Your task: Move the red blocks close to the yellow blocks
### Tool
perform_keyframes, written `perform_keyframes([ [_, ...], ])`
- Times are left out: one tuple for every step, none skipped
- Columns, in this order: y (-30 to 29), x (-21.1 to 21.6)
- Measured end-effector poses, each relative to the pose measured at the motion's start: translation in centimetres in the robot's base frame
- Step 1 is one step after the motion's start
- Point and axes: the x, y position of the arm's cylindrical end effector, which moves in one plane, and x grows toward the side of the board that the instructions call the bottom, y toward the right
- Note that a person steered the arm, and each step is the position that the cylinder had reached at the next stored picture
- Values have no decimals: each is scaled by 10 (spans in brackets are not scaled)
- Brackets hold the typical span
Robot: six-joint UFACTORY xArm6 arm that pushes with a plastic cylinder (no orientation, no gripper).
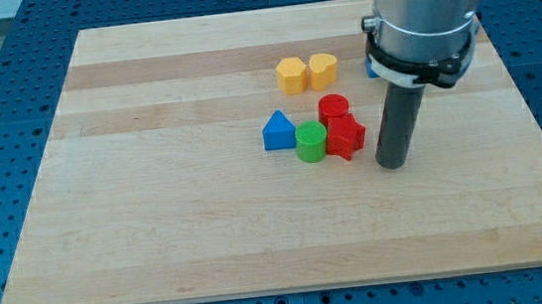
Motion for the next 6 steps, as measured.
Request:
perform_keyframes([
  [-10, -11],
  [-25, -19],
  [-42, -21],
  [-43, -34],
  [-43, -59],
  [-44, -72],
])
